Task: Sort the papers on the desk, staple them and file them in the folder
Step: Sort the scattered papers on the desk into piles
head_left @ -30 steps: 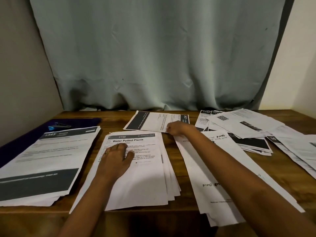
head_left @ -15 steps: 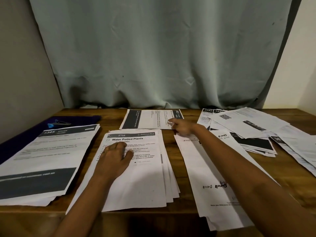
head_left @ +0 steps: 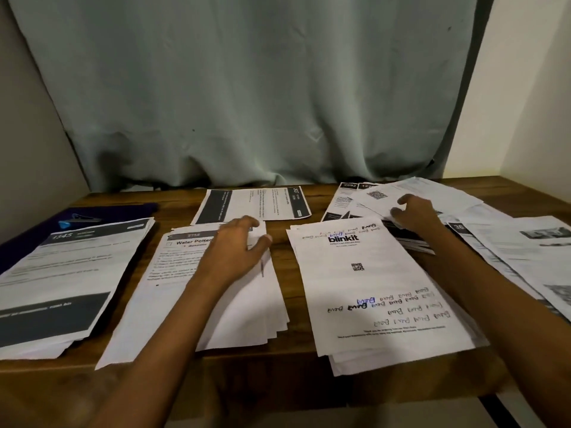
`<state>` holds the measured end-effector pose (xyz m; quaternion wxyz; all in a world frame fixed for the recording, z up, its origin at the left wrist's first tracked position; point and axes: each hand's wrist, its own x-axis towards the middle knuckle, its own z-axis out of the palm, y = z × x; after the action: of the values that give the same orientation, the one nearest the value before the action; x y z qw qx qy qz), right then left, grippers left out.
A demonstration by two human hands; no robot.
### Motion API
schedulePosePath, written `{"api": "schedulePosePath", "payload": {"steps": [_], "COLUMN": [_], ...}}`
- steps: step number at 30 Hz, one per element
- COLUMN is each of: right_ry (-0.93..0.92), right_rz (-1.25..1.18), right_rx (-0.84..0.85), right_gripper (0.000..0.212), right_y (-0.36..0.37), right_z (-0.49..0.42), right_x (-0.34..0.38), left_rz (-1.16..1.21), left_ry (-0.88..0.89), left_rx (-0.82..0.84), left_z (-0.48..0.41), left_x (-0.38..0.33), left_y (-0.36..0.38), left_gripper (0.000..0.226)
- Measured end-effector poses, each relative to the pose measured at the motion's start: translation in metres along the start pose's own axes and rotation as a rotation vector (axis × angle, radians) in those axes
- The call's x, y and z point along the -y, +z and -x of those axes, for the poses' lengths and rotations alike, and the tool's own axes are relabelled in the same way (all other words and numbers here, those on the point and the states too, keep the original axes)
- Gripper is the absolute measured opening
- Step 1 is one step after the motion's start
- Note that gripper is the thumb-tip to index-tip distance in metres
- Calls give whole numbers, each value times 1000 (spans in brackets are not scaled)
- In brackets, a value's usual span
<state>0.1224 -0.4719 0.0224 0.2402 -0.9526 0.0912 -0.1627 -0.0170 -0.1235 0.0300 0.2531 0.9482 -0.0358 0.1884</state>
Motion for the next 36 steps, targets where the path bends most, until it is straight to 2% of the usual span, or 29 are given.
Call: {"api": "schedulePosePath", "payload": {"steps": [5, 10, 15, 20, 23, 25, 29, 32, 36], "right_ry": [-43, -96, -186, -129, 19, 96, 140, 177, 270], "right_rz": [150, 86, -9, -100, -206, -188, -20, -19, -135], "right_rx": [154, 134, 171, 238, 83, -45, -65, -71, -59], "right_gripper": [49, 35, 23, 25, 20, 32, 59, 66, 65], "right_y": [12, 10, -1, -11, -11, -8, 1, 4, 3], "right_z": [16, 25, 31, 33, 30, 27, 28, 26, 21], "right_x": [-21, -25, -30, -30, -25, -25, -25, -24, -24], "left_rz": [62, 84, 65, -45, -65, -72, -75, -75, -67], "left_ry": [93, 157, 121, 165, 184, 189, 200, 197, 192], "left_rx": [152, 190, 285, 302, 289, 283, 283, 286, 286], "left_z": [-14, -26, -29, -34, -33, -32, -33, -32, -30], "left_x": [-52, -79, -75, -68, -69, -69, -69, -69, -70], "left_y": [45, 91, 118, 126, 127, 127, 127, 127, 125], "left_gripper": [45, 50, 56, 57, 55, 55, 55, 55, 55]}}
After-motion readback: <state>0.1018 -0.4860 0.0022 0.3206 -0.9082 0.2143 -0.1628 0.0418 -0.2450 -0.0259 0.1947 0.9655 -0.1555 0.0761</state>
